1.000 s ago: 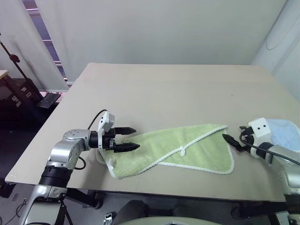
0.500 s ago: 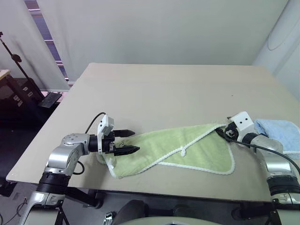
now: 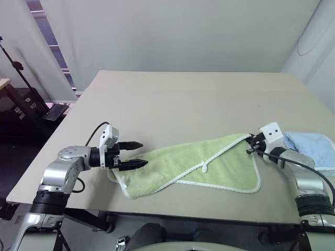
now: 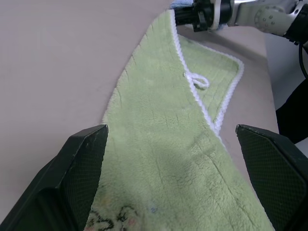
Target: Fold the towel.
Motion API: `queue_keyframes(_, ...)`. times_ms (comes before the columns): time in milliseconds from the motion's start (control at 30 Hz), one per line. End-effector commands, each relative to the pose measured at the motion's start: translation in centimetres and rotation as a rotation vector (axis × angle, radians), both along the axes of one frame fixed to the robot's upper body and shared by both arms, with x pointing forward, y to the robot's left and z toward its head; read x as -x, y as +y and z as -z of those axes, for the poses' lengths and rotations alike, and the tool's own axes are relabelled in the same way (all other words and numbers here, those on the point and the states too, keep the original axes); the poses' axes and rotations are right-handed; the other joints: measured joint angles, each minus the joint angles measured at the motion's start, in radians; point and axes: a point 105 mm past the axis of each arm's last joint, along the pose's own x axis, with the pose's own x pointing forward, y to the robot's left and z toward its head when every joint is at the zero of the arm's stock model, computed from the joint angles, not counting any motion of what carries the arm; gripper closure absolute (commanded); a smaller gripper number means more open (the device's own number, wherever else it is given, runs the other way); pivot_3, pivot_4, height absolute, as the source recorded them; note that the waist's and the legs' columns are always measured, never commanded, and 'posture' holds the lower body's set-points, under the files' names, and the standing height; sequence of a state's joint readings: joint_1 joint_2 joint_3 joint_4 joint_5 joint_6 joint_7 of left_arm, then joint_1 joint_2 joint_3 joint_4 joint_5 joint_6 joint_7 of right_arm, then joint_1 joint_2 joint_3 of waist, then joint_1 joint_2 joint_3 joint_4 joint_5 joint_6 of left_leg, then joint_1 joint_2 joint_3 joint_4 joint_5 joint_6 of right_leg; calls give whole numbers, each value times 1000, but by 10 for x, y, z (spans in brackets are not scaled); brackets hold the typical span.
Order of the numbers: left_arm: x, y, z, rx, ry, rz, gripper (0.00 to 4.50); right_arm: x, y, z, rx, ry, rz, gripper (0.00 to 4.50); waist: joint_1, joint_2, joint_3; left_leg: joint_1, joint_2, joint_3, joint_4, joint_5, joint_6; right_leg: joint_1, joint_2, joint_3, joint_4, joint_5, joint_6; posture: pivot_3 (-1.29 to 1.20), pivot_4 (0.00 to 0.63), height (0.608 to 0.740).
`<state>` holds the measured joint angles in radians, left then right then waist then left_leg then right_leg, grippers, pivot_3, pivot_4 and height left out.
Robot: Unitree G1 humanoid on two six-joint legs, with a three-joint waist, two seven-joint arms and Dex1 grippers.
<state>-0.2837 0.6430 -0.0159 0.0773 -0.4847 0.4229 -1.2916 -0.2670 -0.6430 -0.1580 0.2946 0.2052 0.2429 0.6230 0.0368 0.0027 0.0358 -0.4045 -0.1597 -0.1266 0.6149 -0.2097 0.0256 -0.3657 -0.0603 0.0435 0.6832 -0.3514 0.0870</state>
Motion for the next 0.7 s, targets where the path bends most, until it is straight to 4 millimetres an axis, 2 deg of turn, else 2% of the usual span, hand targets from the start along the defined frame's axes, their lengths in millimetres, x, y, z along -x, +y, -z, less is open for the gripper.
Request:
queue_keyframes(33, 2, -9, -16, -36, -160, 52, 0, -13, 20, -36, -85, -71, -10, 4435, 0, 0, 0, 0, 0, 0, 0, 0, -1, 0, 0, 0, 0, 0, 0, 0, 0, 740)
queue_keyframes(133, 4, -21, -28, -17, -234, 86, 0, -32, 28, -50, -176, -72, 51, 4435, 0, 0, 0, 0, 0, 0, 0, 0, -1, 0, 0, 0, 0, 0, -1, 0, 0, 740)
queue_keyframes(233, 4, -31, -35, -9, -276, 121, 0, -47, 35, -65, -192, -102, 78, 4435, 1, 0, 0, 0, 0, 0, 0, 0, -2, 0, 0, 0, 0, 0, -1, 0, 0, 740)
queue_keyframes(367, 11, -44, -28, -121, -371, 230, 0, -68, 45, -80, -187, -120, 122, 4435, 1, 0, 0, 0, 0, 0, -1, 0, -2, 0, 0, 0, 0, 1, 0, 0, 0, 740)
queue_keyframes(500, 14, -53, -24, -150, -410, 286, 0, -85, 45, -100, -201, -167, 206, 4435, -2, 0, 0, 0, 0, 0, -3, 1, -2, -2, 0, 0, 0, 2, 1, 0, 0, 740)
queue_keyframes(633, 12, -65, -29, -117, -442, 294, 0, -95, 49, -120, -222, -200, 232, 4435, -3, 1, 1, -1, 0, 0, -3, 2, -1, -4, 1, 0, 2, 2, 1, 0, 0, 740)
queue_keyframes(700, 11, -69, -21, -167, -461, 315, 0, -97, 49, -123, -220, -203, 244, 4435, -4, 1, 1, -1, 0, 0, -3, 2, -1, -4, 1, 0, 2, 2, 2, 0, 0, 740)
